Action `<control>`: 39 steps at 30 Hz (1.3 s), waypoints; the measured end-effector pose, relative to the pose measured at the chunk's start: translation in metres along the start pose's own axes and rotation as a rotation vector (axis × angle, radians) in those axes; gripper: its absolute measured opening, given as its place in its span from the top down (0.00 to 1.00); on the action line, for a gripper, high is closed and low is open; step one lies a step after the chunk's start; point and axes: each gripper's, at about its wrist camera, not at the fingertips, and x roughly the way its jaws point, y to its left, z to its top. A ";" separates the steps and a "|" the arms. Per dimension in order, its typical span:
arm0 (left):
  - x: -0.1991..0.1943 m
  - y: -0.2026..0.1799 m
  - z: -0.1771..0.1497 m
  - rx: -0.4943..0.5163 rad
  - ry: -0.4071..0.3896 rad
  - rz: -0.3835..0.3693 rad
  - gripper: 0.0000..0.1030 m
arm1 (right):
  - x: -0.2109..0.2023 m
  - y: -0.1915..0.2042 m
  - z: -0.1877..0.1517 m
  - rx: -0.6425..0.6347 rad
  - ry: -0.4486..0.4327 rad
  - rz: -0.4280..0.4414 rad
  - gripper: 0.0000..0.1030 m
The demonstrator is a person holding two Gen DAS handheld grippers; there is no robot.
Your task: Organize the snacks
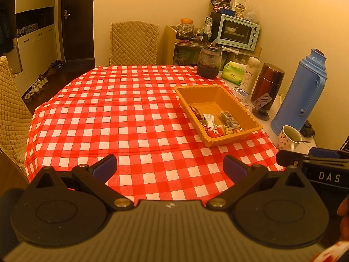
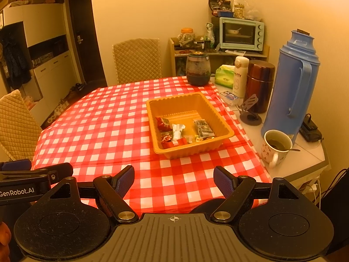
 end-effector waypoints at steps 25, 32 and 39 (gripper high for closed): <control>0.002 -0.003 -0.005 0.002 0.004 -0.003 0.00 | 0.001 -0.003 -0.001 0.005 0.003 0.002 0.23; 0.002 -0.003 -0.005 0.002 0.004 -0.003 0.00 | 0.001 -0.003 0.000 0.006 0.003 0.002 0.23; 0.002 -0.005 -0.008 0.000 -0.012 -0.015 0.00 | 0.001 -0.004 0.000 0.007 0.002 0.002 0.23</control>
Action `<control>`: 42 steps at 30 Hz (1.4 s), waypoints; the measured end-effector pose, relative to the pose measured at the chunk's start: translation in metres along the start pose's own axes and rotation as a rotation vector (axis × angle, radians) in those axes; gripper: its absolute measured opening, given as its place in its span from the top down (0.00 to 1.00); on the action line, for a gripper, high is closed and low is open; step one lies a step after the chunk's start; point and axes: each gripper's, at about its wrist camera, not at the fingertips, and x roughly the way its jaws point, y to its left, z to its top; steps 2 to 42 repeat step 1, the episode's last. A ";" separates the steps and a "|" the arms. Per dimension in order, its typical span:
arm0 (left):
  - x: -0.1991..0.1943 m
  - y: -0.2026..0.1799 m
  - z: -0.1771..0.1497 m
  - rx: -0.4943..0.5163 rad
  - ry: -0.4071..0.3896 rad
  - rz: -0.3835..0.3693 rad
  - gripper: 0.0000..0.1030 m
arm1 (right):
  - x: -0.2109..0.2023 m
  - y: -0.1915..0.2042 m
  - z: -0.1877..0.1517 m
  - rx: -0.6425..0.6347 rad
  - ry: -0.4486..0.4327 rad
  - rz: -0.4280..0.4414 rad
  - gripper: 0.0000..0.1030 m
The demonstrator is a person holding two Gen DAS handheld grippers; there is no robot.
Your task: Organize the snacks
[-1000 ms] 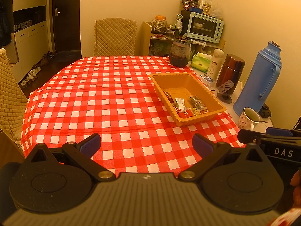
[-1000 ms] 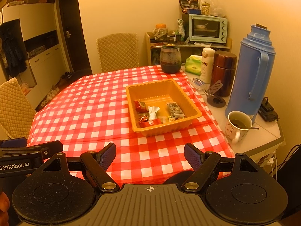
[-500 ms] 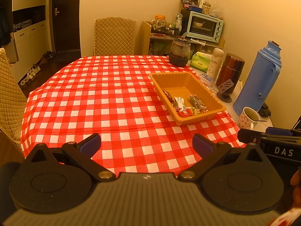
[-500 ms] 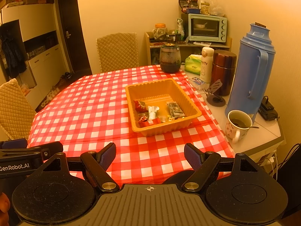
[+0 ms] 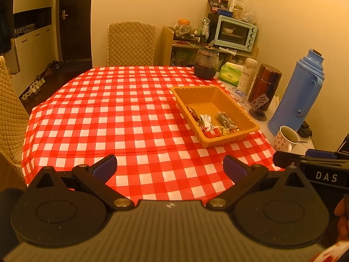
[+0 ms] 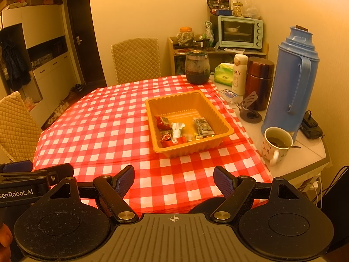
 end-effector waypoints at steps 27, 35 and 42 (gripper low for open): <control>0.001 0.001 0.001 -0.001 0.002 -0.002 0.00 | 0.000 0.000 0.000 0.001 0.000 0.000 0.23; 0.001 0.001 0.001 -0.001 0.002 -0.002 0.00 | 0.000 0.000 0.000 0.001 0.000 0.000 0.23; 0.001 0.001 0.001 -0.001 0.002 -0.002 0.00 | 0.000 0.000 0.000 0.001 0.000 0.000 0.23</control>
